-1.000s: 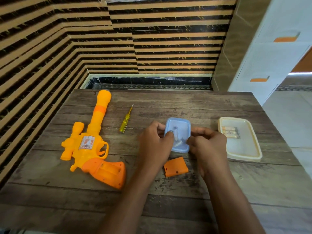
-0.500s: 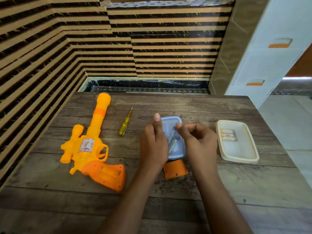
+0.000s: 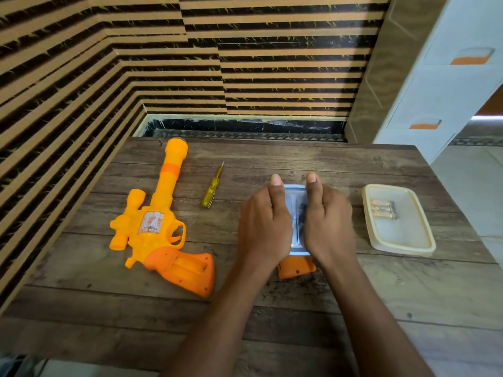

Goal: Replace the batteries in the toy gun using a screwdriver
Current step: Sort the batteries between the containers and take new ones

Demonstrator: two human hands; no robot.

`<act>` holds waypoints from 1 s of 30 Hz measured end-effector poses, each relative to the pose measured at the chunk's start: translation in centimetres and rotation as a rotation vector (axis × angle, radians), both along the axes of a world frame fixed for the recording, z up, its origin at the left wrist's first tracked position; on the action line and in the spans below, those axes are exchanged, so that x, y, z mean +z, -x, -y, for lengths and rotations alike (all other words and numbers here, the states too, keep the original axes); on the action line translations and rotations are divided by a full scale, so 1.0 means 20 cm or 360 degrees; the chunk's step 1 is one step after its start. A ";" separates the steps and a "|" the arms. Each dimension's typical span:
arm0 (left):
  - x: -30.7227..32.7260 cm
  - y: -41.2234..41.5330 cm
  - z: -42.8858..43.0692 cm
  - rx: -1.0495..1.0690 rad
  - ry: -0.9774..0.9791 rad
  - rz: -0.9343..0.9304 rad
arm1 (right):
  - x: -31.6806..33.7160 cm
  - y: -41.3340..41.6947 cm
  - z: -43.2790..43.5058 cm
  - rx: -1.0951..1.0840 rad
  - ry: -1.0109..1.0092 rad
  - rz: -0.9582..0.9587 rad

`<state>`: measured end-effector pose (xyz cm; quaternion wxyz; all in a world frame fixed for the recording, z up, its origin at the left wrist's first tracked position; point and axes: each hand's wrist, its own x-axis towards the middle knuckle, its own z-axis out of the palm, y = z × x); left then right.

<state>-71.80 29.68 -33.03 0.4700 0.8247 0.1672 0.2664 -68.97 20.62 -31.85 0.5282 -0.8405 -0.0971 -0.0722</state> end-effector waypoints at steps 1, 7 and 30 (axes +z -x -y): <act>-0.01 0.00 0.00 0.0023 0.0008 -0.0018 | 0.00 0.00 0.00 0.0003 0.0001 -0.0004; -0.04 -0.03 0.00 0.0154 0.0150 -0.0035 | -0.04 0.01 0.09 0.0145 -0.0181 -0.0386; -0.19 -0.09 0.00 -0.0094 0.0043 -0.0119 | -0.09 -0.11 0.12 -0.0222 0.0175 -0.0281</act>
